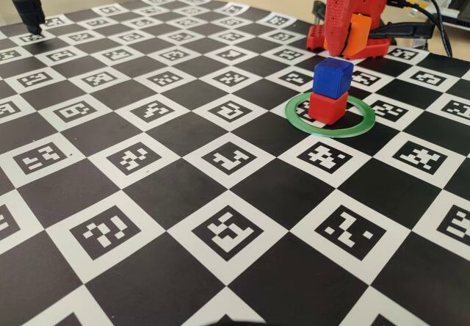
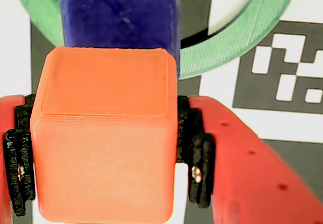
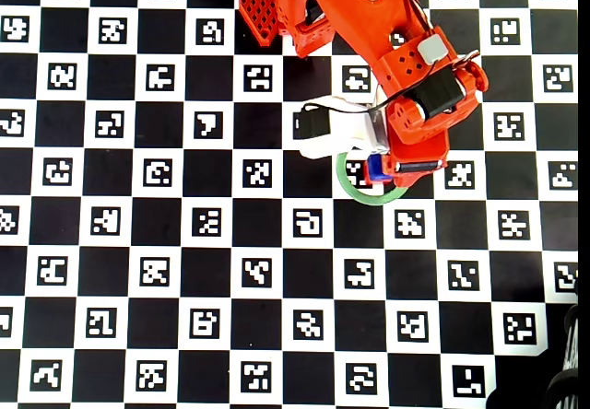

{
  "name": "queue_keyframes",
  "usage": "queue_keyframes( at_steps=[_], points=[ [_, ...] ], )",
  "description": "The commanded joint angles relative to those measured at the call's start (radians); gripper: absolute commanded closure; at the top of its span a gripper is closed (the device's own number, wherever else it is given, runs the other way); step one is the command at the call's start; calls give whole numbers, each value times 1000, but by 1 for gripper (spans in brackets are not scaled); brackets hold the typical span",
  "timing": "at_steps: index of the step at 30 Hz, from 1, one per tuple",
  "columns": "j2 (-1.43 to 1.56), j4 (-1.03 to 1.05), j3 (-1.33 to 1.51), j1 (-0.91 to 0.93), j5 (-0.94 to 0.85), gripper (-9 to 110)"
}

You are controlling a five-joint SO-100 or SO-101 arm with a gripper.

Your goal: Grab the red cube then put it in the green circle then put the blue cube on top and finally the orange cube on top

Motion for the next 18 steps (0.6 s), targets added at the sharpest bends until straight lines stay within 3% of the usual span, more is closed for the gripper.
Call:
queue_keyframes(
  at_steps=[1, 18],
  points=[
    [103, -15, -5, 14, -3, 95],
    [114, -41, 31, 26, -17, 95]
  ],
)
